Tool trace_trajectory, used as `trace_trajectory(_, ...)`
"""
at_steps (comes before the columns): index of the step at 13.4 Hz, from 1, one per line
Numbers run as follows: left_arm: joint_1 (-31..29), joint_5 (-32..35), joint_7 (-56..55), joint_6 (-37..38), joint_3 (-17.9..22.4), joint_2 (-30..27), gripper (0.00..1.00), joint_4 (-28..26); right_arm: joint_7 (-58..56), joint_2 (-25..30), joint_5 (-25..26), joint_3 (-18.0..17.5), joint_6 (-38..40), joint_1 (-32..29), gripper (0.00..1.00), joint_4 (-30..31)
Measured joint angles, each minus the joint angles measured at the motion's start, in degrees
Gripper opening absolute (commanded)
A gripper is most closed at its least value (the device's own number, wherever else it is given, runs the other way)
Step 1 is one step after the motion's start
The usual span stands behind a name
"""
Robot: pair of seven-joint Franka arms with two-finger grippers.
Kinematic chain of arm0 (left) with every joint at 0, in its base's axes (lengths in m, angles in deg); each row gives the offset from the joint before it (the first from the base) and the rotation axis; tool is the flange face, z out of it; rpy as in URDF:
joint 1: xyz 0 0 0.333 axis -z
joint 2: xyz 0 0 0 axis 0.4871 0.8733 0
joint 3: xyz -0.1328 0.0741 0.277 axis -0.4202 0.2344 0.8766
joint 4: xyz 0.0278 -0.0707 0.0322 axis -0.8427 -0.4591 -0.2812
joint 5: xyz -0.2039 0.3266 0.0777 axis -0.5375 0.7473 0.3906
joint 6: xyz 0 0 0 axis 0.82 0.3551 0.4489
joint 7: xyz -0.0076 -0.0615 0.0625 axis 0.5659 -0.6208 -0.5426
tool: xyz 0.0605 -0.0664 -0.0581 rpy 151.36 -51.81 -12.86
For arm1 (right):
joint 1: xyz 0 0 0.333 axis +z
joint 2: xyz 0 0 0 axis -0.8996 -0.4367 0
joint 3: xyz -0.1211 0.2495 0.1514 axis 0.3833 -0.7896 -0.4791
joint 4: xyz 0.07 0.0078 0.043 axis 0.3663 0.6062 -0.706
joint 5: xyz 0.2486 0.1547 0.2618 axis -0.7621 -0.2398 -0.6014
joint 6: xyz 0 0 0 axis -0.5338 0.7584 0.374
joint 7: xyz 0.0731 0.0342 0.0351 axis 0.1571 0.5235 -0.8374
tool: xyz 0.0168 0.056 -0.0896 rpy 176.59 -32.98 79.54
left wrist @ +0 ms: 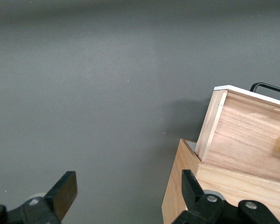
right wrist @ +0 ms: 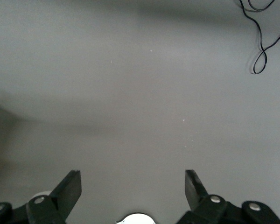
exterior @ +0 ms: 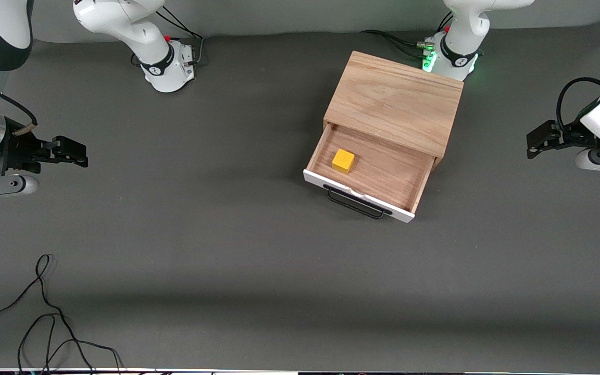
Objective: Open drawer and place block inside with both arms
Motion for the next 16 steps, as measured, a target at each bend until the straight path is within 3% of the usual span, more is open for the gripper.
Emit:
trace_trajectory(4,0.0,0.0,0.0,0.0,0.0,0.0,1.00,0.0,0.0,0.1,0.0,-1.6,0.0,-2.2,0.98,0.0)
trace_trajectory(5,0.0,0.0,0.0,0.0,0.0,0.0,1.00,0.1,0.0,0.2,0.1,-4.2,0.0,-4.8,0.98,0.0)
trace_trajectory(8,0.0,0.0,0.0,0.0,0.0,0.0,1.00,0.1,0.0,0.6,1.5,-19.2,0.0,-19.0,0.98,-0.1)
trace_trajectory(12,0.0,0.0,0.0,0.0,0.0,0.0,1.00,0.1,0.0,1.5,2.1,-29.9,0.1,-29.8,0.98,0.1)
trace_trajectory(16,0.0,0.0,0.0,0.0,0.0,0.0,1.00,0.1,0.0,4.2,3.1,-33.0,-0.3,-31.9,0.98,2.8)
